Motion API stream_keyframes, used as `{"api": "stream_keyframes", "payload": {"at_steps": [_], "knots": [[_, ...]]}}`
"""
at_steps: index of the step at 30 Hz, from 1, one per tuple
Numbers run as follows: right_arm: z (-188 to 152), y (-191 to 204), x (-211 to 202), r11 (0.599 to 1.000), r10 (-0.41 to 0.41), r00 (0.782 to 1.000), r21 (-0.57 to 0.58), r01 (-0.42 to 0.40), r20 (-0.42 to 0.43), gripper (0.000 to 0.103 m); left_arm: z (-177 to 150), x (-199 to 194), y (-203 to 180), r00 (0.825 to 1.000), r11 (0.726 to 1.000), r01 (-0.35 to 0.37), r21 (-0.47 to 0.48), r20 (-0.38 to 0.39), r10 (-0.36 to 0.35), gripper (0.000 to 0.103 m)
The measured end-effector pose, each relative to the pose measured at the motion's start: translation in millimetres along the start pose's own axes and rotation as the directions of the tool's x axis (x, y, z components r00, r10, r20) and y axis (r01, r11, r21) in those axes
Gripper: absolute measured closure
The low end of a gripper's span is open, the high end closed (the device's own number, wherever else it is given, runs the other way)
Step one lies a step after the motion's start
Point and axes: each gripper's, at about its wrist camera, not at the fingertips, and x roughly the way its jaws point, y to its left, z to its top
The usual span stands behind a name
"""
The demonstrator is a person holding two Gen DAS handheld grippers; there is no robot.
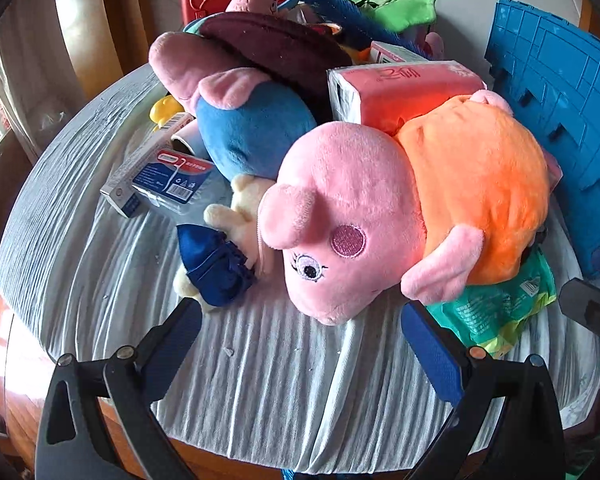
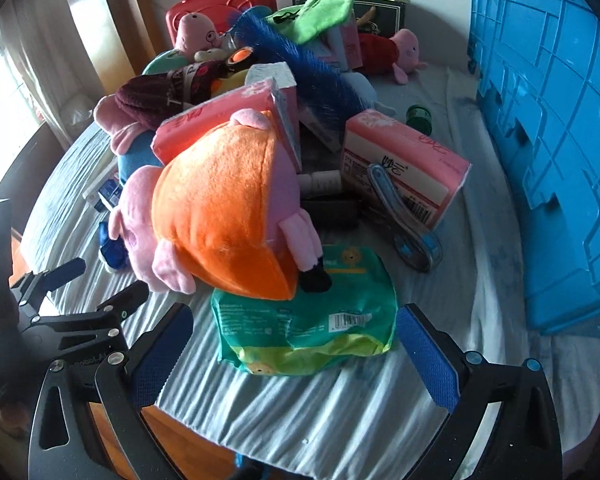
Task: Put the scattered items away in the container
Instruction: 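Grasp the pink pig plush in orange shirt with both grippers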
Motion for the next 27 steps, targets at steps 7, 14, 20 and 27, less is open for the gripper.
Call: {"api": "stream_keyframes", "payload": {"at_steps": [7,14,20,27], "knots": [[7.2,1.7,13.7,0.998,0.031,0.998,-0.048,-0.028,0.059,0.000,6.0,26.7,-12.1,1.000,1.000,-0.007,0.026,-0.005,0.007,0.002],[20.5,1.6,35.2,0.987,0.161,0.983,-0.020,-0.160,0.091,0.000,7.5,39.5,-13.1,1.000,0.999,-0.011,0.036,0.008,0.011,0.002],[23.2,3.5,62.8,0.976,0.219,0.974,-0.006,-0.219,0.059,0.000,5.2,39.2,-21.2,0.998,0.998,0.034,0.053,0.048,-0.037,0.013],[22.7,12.8,65.0,0.979,0.202,0.978,-0.024,-0.201,0.045,0.010,6.2,29.7,-26.9,0.996,0.996,0.045,0.072,0.071,-0.050,0.032]]}}
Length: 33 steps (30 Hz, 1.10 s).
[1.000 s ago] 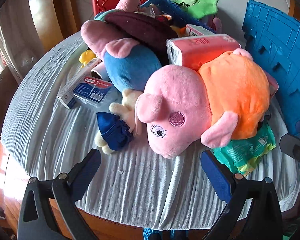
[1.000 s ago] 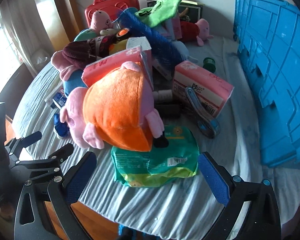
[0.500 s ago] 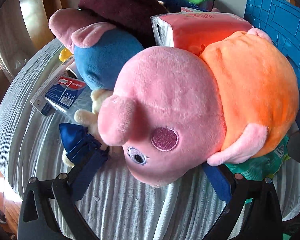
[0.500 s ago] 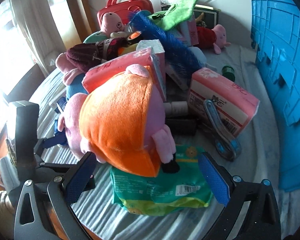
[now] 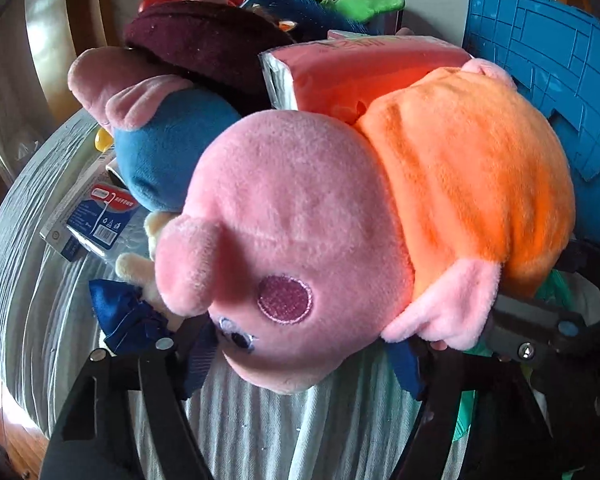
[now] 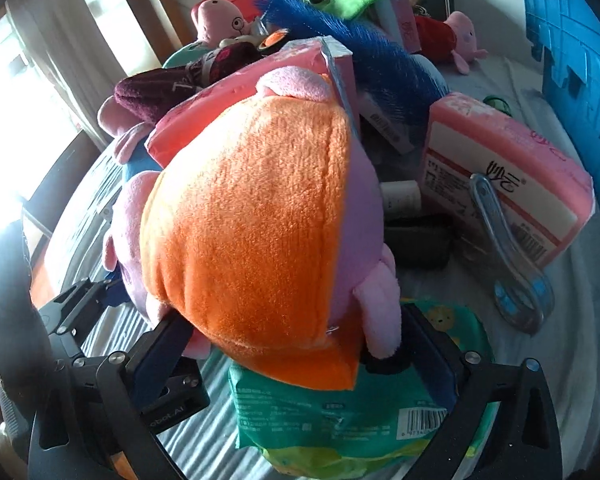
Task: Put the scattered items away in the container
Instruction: 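Grasp the pink pig plush in orange shirt with both grippers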
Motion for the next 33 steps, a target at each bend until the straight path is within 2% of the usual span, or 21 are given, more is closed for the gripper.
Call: {"api": "stream_keyframes", "payload": {"at_steps": [1,2,11,15,18,21,25,29,33], "knots": [[-0.2,3.5,-4.0,1.000,0.002,1.000,-0.014,-0.002,0.011,0.019,-0.5,-4.0,-0.3,1.000,1.000,-0.003,0.003,0.007,0.002,0.033],[-0.2,8.3,-8.9,1.000,-0.001,1.000,-0.031,0.001,0.023,0.022,-0.8,-9.1,-1.3,1.000,1.000,-0.010,0.010,0.017,0.010,0.033],[9.7,23.8,-54.1,0.998,-0.003,0.993,-0.068,0.011,0.114,0.031,13.0,-63.9,4.2,0.991,0.999,-0.021,0.028,0.131,0.017,0.033],[22.7,30.6,-76.6,0.997,-0.013,0.987,-0.076,0.026,0.163,0.041,25.8,-93.5,1.6,0.981,0.999,-0.019,0.032,0.191,0.013,0.033],[30.9,31.4,-88.6,0.997,-0.020,0.984,-0.068,0.033,0.178,0.047,46.3,-93.5,5.6,0.976,0.998,-0.026,0.050,0.215,0.015,0.033],[32.6,24.1,-86.2,0.999,-0.021,0.989,-0.036,0.026,0.148,0.048,55.0,-84.1,3.5,0.984,0.998,-0.015,0.059,0.178,0.004,0.033],[26.8,20.8,-82.7,0.999,-0.033,0.991,-0.023,0.037,0.133,0.053,52.6,-74.2,-2.6,0.985,0.996,-0.026,0.082,0.172,0.012,0.033],[25.6,25.6,-84.2,0.996,-0.075,0.986,-0.042,0.082,0.148,0.062,49.6,-77.7,-4.7,0.981,0.995,-0.027,0.094,0.192,0.009,0.039],[28.9,31.5,-97.2,0.990,-0.105,0.977,-0.075,0.121,0.187,0.083,57.7,-89.7,-3.6,0.975,0.997,-0.008,0.074,0.222,-0.009,0.042]]}}
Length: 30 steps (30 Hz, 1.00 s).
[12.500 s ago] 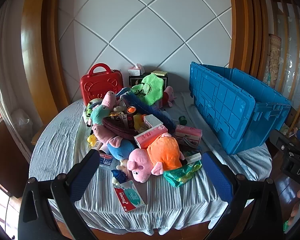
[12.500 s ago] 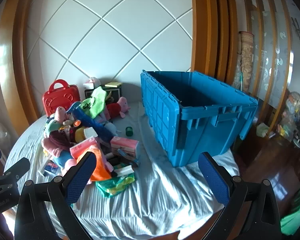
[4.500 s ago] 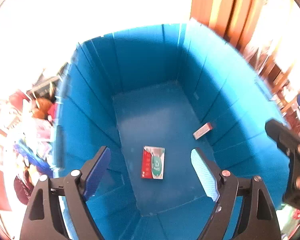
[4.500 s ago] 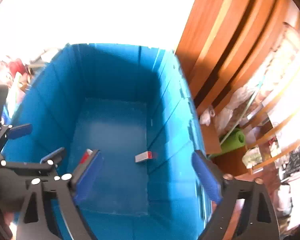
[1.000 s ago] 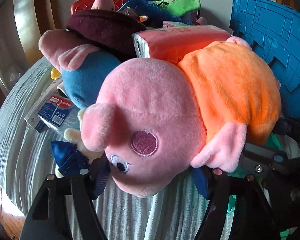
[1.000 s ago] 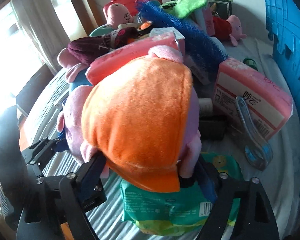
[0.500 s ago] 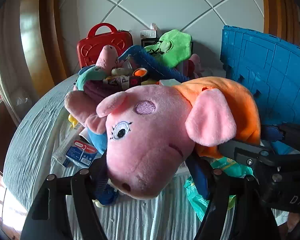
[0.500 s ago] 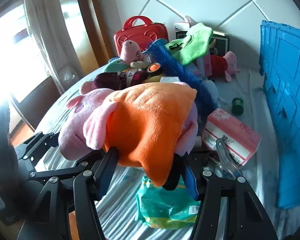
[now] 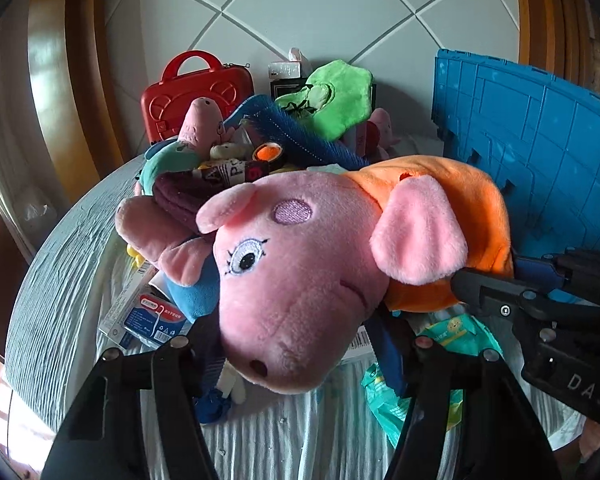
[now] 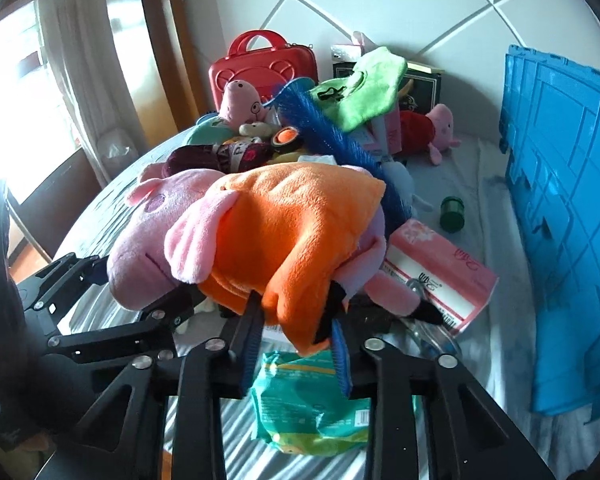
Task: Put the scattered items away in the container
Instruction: 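Grasp the pink pig plush in orange shirt with both grippers, then lift the pig plush with both grippers and carry it over the crate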
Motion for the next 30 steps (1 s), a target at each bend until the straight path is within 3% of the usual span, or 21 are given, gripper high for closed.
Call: {"api": "stream_keyframes", "payload": {"at_steps": [5,19,30], "knots": [[13.5,-0.6,-20.6,1.000,-0.002,0.998,0.001,0.002,0.060,0.099,19.0,-19.8,-6.4,0.998,1.000,0.008,0.029,0.067,-0.010,0.045],[30.6,1.9,-52.4,0.999,-0.036,0.991,0.014,0.034,0.133,0.099,42.7,-42.3,-13.1,0.991,0.998,0.035,0.054,0.129,-0.042,0.047],[68.8,7.2,-103.2,0.996,-0.086,0.962,0.004,0.088,0.258,0.099,82.0,-83.9,-16.4,0.965,0.996,0.053,0.066,0.254,-0.068,0.049]]}}
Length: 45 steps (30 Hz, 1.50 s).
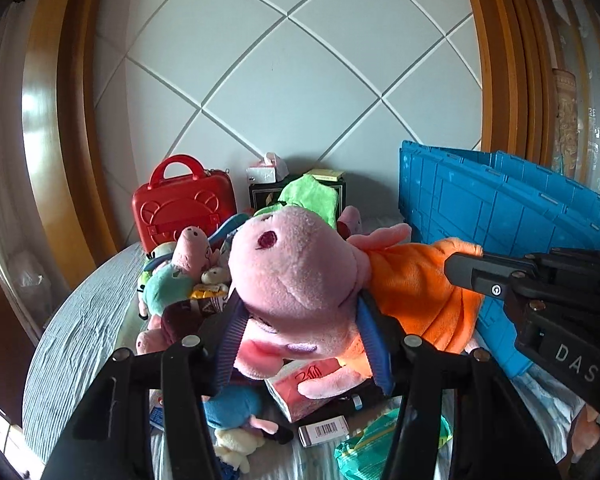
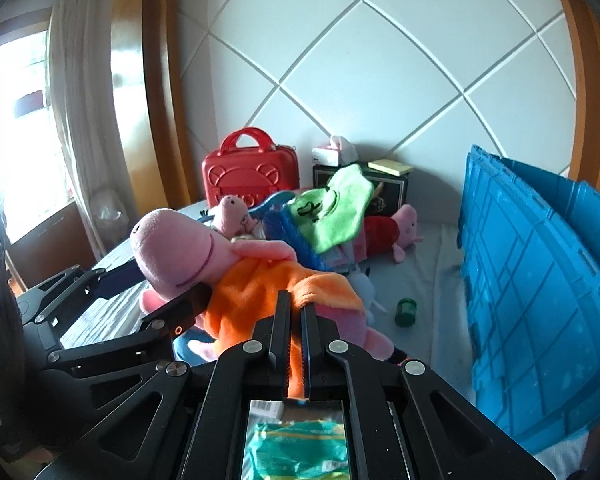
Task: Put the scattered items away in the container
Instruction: 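Lift the pig plush with both grippers and carry it over the crate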
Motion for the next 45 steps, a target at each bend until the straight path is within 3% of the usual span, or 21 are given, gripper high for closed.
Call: {"api": "stream_keyframes", "payload": {"at_steps": [8,14,20,25,31,35,39,41,45], "knots": [[31.5,8.2,-40.5,0.998,-0.044,0.994,-0.035,0.048,0.103,0.099,35.2,-26.4,-0.2,0.995,0.999,0.039,-0.005,0.093,-0.038,0.049],[60.0,-1.2,-84.7,0.991,-0.110,0.974,-0.054,0.123,0.199,0.099,75.9,-50.0,-19.5,0.977,0.995,0.098,0.007,0.189,-0.098,0.049],[82.9,-38.2,-127.1,0.976,-0.196,0.943,-0.041,0.215,0.270,0.099,121.1,-56.1,-64.5,0.950,0.984,0.173,0.042,0.256,-0.178,0.049],[93.0,-97.1,-148.0,0.950,-0.291,0.911,-0.024,0.311,0.291,0.099,153.9,-39.0,-133.3,0.931,0.967,0.235,0.099,0.264,-0.253,0.049],[98.7,-203.9,-158.6,0.920,-0.375,0.883,-0.005,0.392,0.283,0.099,189.1,1.3,-242.4,0.919,0.950,0.279,0.137,0.248,-0.306,0.049],[106.5,-285.6,-160.1,0.906,-0.407,0.876,-0.008,0.423,0.261,0.099,215.8,37.3,-316.3,0.923,0.945,0.299,0.131,0.213,-0.321,0.049],[118.9,-360.1,-150.0,0.904,-0.417,0.885,-0.010,0.428,0.205,0.099,238.8,77.7,-374.8,0.934,0.944,0.311,0.115,0.146,-0.325,0.049],[121.8,-394.3,-138.2,0.912,-0.406,0.901,0.006,0.409,0.151,0.099,245.6,102.8,-397.2,0.943,0.943,0.314,0.108,0.084,-0.323,0.049],[120.0,-449.9,-92.8,0.933,-0.354,0.935,0.067,0.353,0.011,0.099,247.2,169.1,-428.1,0.941,0.944,0.326,0.052,-0.115,-0.319,0.049]]}}
